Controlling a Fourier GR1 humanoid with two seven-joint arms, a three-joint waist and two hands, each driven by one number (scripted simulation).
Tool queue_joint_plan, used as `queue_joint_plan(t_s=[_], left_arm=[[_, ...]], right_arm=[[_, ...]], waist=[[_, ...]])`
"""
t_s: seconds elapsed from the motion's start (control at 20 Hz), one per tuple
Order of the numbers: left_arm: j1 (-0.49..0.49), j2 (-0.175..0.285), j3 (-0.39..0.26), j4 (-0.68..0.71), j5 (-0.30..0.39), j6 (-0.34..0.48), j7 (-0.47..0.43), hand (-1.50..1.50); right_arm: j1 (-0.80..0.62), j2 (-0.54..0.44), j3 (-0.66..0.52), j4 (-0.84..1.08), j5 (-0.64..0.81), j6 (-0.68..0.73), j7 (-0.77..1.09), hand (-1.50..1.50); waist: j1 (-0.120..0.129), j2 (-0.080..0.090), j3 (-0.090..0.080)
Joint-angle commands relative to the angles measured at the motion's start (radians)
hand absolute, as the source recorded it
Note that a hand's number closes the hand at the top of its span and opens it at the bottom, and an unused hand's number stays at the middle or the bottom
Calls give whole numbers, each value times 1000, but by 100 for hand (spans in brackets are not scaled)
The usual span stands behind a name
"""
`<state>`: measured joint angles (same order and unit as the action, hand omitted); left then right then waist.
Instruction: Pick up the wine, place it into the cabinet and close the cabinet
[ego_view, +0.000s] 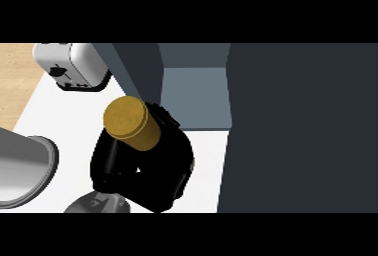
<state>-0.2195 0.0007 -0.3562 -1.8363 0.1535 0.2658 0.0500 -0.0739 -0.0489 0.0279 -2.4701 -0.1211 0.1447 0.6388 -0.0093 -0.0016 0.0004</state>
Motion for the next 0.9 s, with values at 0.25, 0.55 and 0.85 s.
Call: queue_joint_plan(t_s=[0.25, 0.55, 0.85], left_arm=[[-195, -1, -175, 70, -38, 303, 85, 150], [-268, -1, -145, 210, 17, 330, -6, 150], [-414, -1, -148, 300, -28, 410, 40, 150]], right_arm=[[59, 37, 49, -78, -16, -7, -6, -150], [64, -21, -45, -129, -127, 29, 26, -150], [74, -2, -5, -101, -67, 17, -2, -150]], waist=[[1, -1, 0], [-4, 1, 0], [-5, 1, 0]])
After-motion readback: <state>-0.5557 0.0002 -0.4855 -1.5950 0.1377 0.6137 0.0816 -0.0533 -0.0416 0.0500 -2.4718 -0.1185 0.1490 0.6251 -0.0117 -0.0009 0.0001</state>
